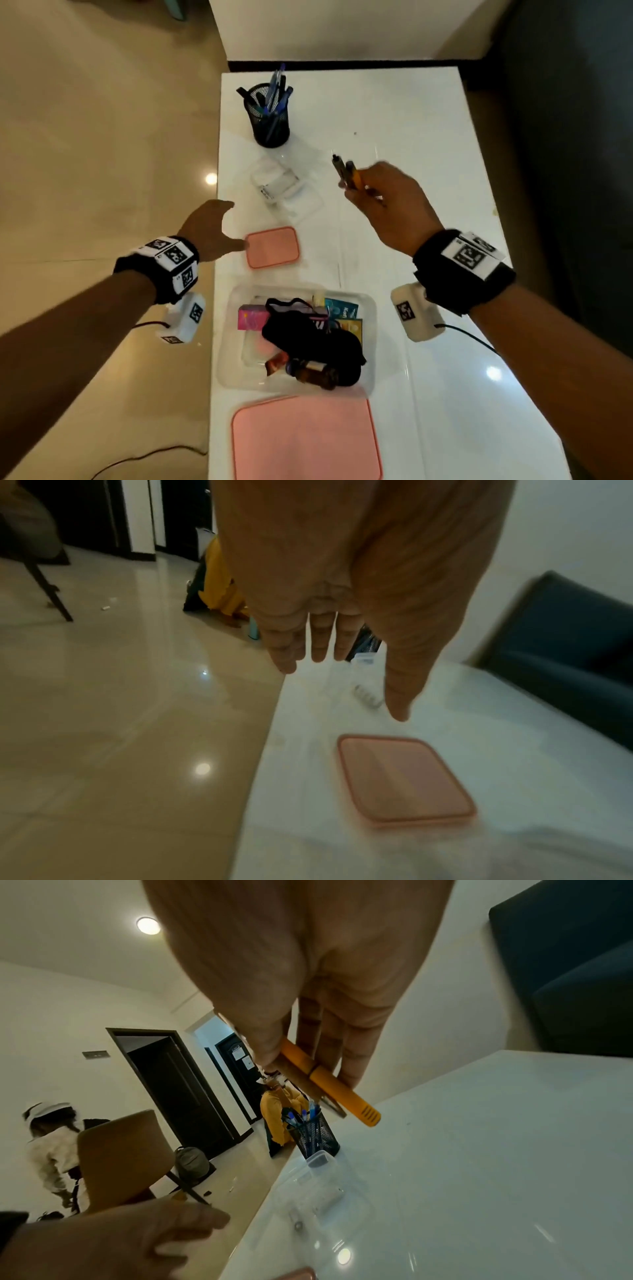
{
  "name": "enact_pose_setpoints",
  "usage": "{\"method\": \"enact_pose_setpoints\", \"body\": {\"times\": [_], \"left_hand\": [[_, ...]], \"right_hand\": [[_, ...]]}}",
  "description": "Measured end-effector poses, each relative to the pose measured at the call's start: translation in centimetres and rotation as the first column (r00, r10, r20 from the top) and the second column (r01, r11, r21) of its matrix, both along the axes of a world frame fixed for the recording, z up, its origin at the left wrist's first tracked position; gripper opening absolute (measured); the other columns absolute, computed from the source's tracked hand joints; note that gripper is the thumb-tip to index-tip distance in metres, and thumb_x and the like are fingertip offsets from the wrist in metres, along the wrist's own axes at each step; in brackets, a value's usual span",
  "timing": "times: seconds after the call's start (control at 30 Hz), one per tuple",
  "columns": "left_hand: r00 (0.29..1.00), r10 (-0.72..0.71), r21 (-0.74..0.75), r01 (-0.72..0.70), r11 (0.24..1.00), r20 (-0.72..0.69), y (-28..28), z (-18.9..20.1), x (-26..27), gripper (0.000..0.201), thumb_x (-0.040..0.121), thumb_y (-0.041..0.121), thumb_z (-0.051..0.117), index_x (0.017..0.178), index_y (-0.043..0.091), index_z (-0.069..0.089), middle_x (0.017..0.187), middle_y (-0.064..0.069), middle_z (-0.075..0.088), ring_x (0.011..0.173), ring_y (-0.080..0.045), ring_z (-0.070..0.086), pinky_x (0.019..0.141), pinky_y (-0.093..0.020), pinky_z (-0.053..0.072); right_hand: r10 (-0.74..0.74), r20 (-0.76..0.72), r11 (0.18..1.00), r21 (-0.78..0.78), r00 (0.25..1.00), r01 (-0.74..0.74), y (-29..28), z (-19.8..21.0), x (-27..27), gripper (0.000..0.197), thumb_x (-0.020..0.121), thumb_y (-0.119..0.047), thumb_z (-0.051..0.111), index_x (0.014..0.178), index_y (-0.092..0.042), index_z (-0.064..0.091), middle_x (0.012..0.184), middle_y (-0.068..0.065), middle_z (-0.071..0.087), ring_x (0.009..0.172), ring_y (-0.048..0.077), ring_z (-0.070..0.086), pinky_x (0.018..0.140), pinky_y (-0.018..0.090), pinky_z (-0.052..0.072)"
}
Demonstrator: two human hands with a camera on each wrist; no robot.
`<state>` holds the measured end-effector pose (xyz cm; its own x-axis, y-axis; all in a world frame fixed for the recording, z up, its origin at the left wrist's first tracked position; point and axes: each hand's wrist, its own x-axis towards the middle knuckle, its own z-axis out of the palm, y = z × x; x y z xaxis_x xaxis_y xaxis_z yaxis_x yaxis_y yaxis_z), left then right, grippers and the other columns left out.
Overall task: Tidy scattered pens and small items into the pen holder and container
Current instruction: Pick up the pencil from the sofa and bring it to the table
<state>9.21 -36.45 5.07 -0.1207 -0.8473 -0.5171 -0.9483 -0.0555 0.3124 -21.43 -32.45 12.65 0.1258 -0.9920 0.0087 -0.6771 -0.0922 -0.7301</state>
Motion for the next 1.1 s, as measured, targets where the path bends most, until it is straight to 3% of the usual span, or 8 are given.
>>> {"method": "enact_pose_setpoints", "body": {"times": [0.17, 0.27, 0.4, 0.6, 0.8, 0.9, 0.97, 1.1], "left_hand": [[0.948, -0.271, 0.151, 0.247, 0.957, 0.168, -2.7, -4.3, -1.3, 0.133, 0.064, 0.041, 0.087, 0.153, 0.005, -0.005, 0.161, -0.012, -0.012, 0.15, -0.026, -0.005, 0.12, -0.033, 0.005], [0.938, -0.285, 0.214, 0.242, 0.946, 0.199, -3.1, -5.4, -1.6, 0.147, 0.056, 0.042, 0.091, 0.15, 0.0, -0.015, 0.158, -0.015, -0.022, 0.149, -0.031, -0.01, 0.12, -0.034, 0.003], [0.94, -0.287, 0.237, 0.241, 0.941, 0.184, -3.4, -4.9, -2.3, 0.154, 0.051, 0.043, 0.093, 0.148, -0.001, -0.018, 0.157, -0.017, -0.024, 0.148, -0.035, -0.012, 0.119, -0.035, 0.002], [0.952, -0.259, 0.235, 0.217, 0.947, 0.164, -3.5, -4.9, -2.6, 0.155, 0.049, 0.036, 0.094, 0.148, -0.001, -0.019, 0.157, -0.017, -0.026, 0.146, -0.037, -0.015, 0.119, -0.037, 0.002], [0.957, -0.247, 0.225, 0.21, 0.952, 0.151, -3.3, -4.8, -2.8, 0.155, 0.048, 0.034, 0.095, 0.149, -0.001, -0.018, 0.157, -0.015, -0.026, 0.146, -0.037, -0.015, 0.12, -0.038, 0.005], [0.955, -0.255, 0.236, 0.216, 0.948, 0.15, -3.3, -4.5, -2.9, 0.157, 0.047, 0.035, 0.095, 0.148, -0.001, -0.019, 0.157, -0.015, -0.026, 0.146, -0.039, -0.016, 0.12, -0.039, 0.005], [0.947, -0.275, 0.233, 0.232, 0.944, 0.168, -3.2, -4.3, -3.2, 0.156, 0.048, 0.036, 0.095, 0.148, -0.002, -0.019, 0.157, -0.017, -0.026, 0.145, -0.04, -0.016, 0.119, -0.04, 0.003], [0.947, -0.26, 0.147, 0.234, 0.961, 0.19, -3.1, -3.8, -3.5, 0.122, 0.075, 0.017, 0.081, 0.147, -0.007, -0.013, 0.157, -0.022, -0.02, 0.146, -0.041, -0.013, 0.118, -0.037, -0.003]], "right_hand": [[-0.064, 0.109, 0.992, -0.103, 0.992, 0.075, -6.7, -0.8, 2.0, 0.019, 0.091, -0.03, 0.058, 0.099, -0.019, 0.072, 0.095, 0.005, 0.067, 0.086, 0.019, 0.065, 0.081, 0.041, 0.053], [-0.065, 0.194, 0.987, -0.13, 0.979, 0.091, -11.1, 0.1, 3.3, 0.014, 0.091, -0.023, 0.062, 0.099, -0.022, 0.073, 0.101, -0.001, 0.07, 0.09, 0.009, 0.066, 0.081, 0.03, 0.055], [-0.02, 0.225, 0.978, -0.197, 0.974, 0.066, -16.3, 1.4, 4.7, 0.01, 0.09, -0.023, 0.062, 0.094, -0.025, 0.071, 0.099, 0.002, 0.071, 0.085, 0.008, 0.067, 0.08, 0.023, 0.055], [-0.014, 0.411, 0.98, -0.174, 0.912, 0.093, -23.6, 1.3, 8.4, 0.011, 0.082, -0.03, 0.066, 0.09, -0.025, 0.072, 0.087, 0.003, 0.072, 0.084, 0.023, 0.071, 0.075, 0.041, 0.06], [-0.058, 0.191, 0.996, -0.053, 0.98, 0.069, -26.4, -3.1, 11.1, 0.02, 0.08, -0.031, 0.067, 0.09, -0.015, 0.073, 0.085, -0.002, 0.073, 0.085, 0.015, 0.069, 0.084, 0.039, 0.056], [-0.065, 0.089, 0.998, -0.017, 0.994, 0.066, -26.5, -4.7, 11.4, 0.015, 0.078, -0.023, 0.07, 0.092, -0.02, 0.069, 0.087, -0.006, 0.071, 0.088, 0.011, 0.067, 0.089, 0.033, 0.053], [-0.075, 0.062, 0.997, 0.008, 0.995, 0.074, -26.6, -4.9, 11.3, 0.029, 0.075, -0.022, 0.074, 0.103, -0.023, 0.067, 0.09, -0.006, 0.07, 0.089, 0.01, 0.067, 0.088, 0.027, 0.053], [-0.132, -0.045, 0.991, -0.024, 0.99, 0.131, -26.5, -4.3, 10.1, 0.03, 0.079, -0.02, 0.067, 0.108, -0.027, 0.066, 0.09, -0.01, 0.068, 0.092, 0.01, 0.065, 0.085, 0.026, 0.053]]}}
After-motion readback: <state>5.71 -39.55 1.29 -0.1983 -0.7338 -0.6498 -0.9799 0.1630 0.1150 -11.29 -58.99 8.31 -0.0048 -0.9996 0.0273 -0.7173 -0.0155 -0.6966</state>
